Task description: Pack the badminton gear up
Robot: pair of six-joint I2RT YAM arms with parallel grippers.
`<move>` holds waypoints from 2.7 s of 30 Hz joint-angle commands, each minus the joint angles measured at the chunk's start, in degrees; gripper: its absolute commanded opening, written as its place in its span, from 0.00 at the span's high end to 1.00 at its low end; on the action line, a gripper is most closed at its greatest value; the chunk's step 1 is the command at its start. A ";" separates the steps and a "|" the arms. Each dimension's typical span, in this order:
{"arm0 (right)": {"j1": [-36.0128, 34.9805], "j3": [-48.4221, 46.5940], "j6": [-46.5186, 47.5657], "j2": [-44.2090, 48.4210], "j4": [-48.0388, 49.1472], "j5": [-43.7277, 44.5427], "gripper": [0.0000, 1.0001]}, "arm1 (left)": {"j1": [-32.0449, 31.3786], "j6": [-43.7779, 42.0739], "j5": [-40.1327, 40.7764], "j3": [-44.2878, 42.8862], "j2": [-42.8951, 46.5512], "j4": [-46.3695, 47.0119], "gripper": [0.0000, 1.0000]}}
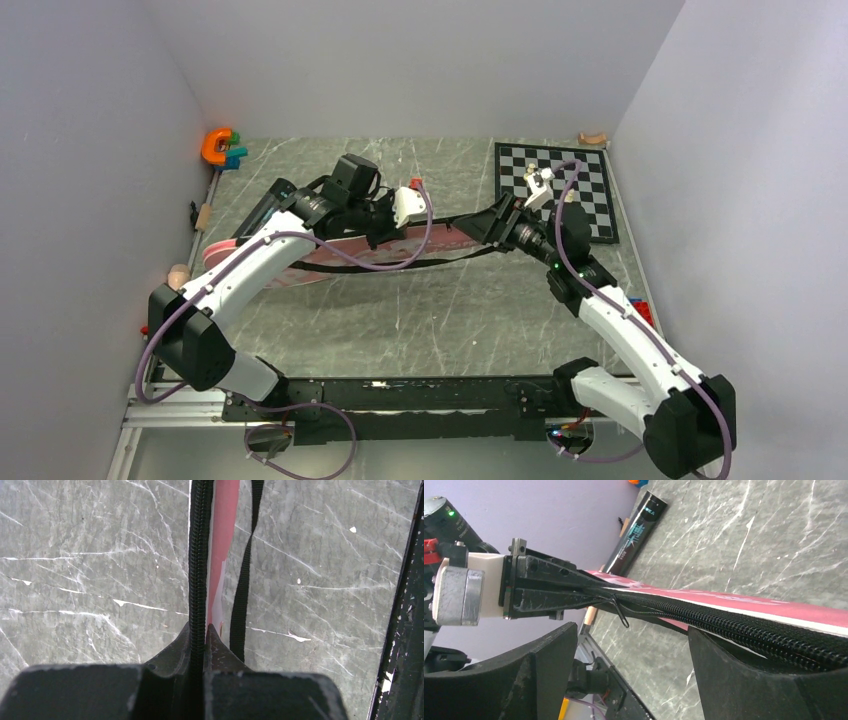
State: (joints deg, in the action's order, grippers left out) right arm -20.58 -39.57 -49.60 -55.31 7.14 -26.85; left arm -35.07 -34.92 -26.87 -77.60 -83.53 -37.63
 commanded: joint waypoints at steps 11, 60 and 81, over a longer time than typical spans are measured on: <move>-2.89 -0.47 1.21 -4.07 15.33 0.98 0.29 | -0.23 -1.36 -5.16 -3.43 1.38 1.42 1.00; 0.90 -1.50 -2.82 -12.03 26.54 -6.54 1.00 | -0.26 -3.55 -3.29 -2.64 2.57 -0.17 1.00; 14.05 -3.74 -2.17 -6.01 15.92 -11.37 1.00 | -0.25 -4.34 -2.04 -1.44 4.02 0.16 1.00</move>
State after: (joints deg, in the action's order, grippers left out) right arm -11.40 -39.57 -53.43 -64.42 23.75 -39.62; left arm -35.07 -37.58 -26.96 -78.76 -83.07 -37.67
